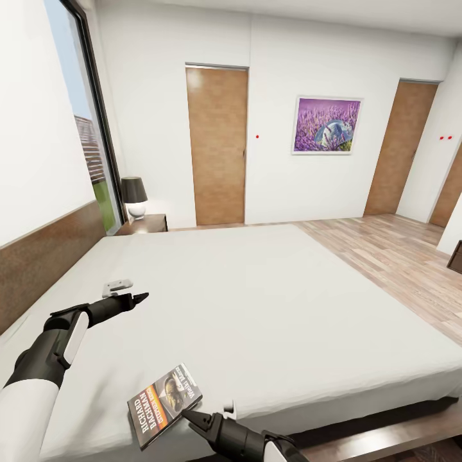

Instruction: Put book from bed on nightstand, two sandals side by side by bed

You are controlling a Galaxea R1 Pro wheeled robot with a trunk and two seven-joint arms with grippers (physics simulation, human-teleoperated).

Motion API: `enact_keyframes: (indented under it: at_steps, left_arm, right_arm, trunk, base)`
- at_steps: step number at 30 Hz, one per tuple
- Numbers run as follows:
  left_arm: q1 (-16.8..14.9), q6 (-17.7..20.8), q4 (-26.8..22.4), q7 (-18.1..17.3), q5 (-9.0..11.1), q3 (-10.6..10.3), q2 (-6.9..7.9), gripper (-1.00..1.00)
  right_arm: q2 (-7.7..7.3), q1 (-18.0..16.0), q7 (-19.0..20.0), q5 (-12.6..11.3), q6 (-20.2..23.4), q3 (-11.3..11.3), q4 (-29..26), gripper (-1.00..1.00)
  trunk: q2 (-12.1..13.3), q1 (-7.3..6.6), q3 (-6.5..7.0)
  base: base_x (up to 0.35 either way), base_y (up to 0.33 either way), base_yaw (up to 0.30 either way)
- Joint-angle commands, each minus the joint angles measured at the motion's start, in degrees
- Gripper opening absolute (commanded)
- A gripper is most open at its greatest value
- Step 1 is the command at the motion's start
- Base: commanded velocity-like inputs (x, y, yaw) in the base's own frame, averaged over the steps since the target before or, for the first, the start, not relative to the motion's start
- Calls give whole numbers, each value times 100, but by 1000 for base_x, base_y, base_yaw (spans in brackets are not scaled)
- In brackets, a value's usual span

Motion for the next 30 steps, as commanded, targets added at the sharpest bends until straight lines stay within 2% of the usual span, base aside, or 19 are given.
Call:
enact_keyframes:
  at_steps: [1,5,10,26,30]
  left_arm:
    - [-3,46,-3,-9,32,10,-1,100]
    - [-3,51,-2,-9,30,10,-1,100]
    - [-3,53,-2,-9,29,10,-1,100]
    - [-3,54,-3,-9,28,10,-1,100]
    - [-3,54,-3,-9,28,10,-1,100]
  right_arm:
    - [-3,-5,27,-58,45,18,2,100]
    - [-3,-5,89,-54,36,18,3,100]
    - [0,-5,117,-55,32,18,27,100]
    - [2,-5,132,-66,21,18,72,100]
    - [4,-3,128,-75,16,18,73,100]
  trunk:
    - [-3,-1,-6]
    - [-3,-1,-6]
    - [-203,109,-96]
    - [-203,109,-96]
    - [-364,197,-167]
  base:
    - [0,0,0]
    - [0,0,0]
    - [0,0,0]
    - [0,0,0]
    - [0,0,0]
